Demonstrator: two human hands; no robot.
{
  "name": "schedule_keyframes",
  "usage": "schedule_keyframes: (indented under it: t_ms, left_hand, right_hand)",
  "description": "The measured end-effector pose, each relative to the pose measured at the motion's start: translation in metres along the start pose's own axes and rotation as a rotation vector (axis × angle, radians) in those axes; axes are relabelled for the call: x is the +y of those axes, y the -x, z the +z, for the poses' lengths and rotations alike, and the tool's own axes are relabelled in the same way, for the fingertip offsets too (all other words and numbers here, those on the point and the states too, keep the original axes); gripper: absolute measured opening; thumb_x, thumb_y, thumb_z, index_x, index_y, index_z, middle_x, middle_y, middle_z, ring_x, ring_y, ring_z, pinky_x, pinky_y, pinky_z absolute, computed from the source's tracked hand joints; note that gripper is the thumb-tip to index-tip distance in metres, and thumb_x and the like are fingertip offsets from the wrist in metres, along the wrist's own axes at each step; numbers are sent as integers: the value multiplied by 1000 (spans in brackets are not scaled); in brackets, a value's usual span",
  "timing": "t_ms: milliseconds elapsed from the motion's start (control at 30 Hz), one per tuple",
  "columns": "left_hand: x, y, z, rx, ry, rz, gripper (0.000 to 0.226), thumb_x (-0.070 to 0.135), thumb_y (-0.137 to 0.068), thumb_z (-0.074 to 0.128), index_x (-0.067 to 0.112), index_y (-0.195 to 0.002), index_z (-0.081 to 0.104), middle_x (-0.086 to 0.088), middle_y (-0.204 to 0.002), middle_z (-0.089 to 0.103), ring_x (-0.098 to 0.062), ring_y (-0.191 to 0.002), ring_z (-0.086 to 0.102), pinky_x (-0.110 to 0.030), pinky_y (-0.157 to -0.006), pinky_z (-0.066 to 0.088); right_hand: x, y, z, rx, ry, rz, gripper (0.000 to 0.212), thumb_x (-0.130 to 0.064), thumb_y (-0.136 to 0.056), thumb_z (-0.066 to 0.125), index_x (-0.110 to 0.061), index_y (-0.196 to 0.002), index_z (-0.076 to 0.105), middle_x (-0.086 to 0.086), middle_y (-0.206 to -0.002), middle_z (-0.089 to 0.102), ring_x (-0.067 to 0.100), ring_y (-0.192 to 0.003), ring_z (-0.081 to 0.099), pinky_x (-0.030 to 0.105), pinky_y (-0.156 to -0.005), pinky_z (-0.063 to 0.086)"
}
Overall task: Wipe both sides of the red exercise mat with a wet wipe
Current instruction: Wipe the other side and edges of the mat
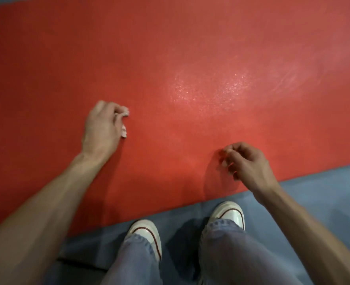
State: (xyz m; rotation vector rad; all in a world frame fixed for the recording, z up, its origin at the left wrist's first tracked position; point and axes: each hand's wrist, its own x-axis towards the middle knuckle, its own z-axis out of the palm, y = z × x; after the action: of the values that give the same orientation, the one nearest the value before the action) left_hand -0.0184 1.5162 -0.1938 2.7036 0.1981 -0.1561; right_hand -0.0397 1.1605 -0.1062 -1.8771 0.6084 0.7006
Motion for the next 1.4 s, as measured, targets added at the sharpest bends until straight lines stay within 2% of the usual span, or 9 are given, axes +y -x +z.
schedule_keyframes:
  t_ms: [133,333,500,567,667,767,900,1100,1400]
  left_hand:
    - [79,31,-9,111,201,101,19,-2,-96,60,15,-102,67,-6,-101,65,-19,-89,63,-33,-90,49]
    - [159,111,50,-395,180,677,23,13,-93,55,23,-107,70,1,-91,60,-24,-82,60,-43,-72,53]
    - [46,12,60,-216,-18,206,26,36,-105,39,50,-115,59,20,-110,52,-2,-87,61,-29,-82,55]
    - [41,-17,34,-101,36,106,24,27,-103,46,42,-114,61,14,-116,54,-6,-80,64,-28,-82,55]
    - [96,2,10,-54,86,324,19,6,-97,55,17,-105,67,-6,-105,61,-27,-84,64,-41,-82,52]
    - [144,74,27,-300,-30,562,22,3,-86,67,21,-98,67,-6,-87,58,-31,-76,61,-41,-66,48]
    - [169,105,28,-456,-154,835,18,10,-80,52,20,-89,64,-3,-81,53,-27,-66,59,-37,-55,48]
    - [138,69,-16,-625,-397,695,17,15,-95,60,21,-112,60,-4,-112,56,-29,-101,61,-41,-81,47]
    - [102,119,-31,-674,-466,822,46,5,-56,81,32,-81,55,9,-79,50,-16,-58,54,-31,-44,41]
  right_hand:
    - [-6,-13,2,139,-119,47,12,-11,-96,54,-7,-91,64,7,-63,67,15,-48,50,26,-43,38]
    - [-13,-23,3,92,-163,6,12,-15,-101,56,-7,-97,63,4,-62,65,11,-45,50,21,-43,40]
    - [-1,-20,-21,178,-249,-5,9,-16,-100,56,-10,-97,62,2,-61,65,10,-44,52,23,-42,40]
    - [5,-11,-26,202,-273,8,8,-17,-100,56,-13,-96,62,3,-62,65,11,-45,52,25,-43,40]
    - [9,12,-30,165,-329,4,10,-17,-102,55,-9,-101,60,6,-65,64,11,-44,50,23,-40,40]
    - [6,31,-34,165,-313,-27,11,-18,-103,54,-8,-101,59,4,-64,65,13,-44,50,23,-40,39]
    - [-8,44,-47,188,-165,-105,11,-22,-102,54,-14,-98,59,2,-66,69,15,-50,55,26,-48,41]
    - [-18,88,-88,189,64,-179,11,-26,-101,54,-18,-100,62,2,-72,72,13,-55,61,24,-53,45]
    - [2,93,-157,20,306,-237,12,-31,-103,54,-23,-104,63,-3,-73,71,17,-59,65,22,-54,48]
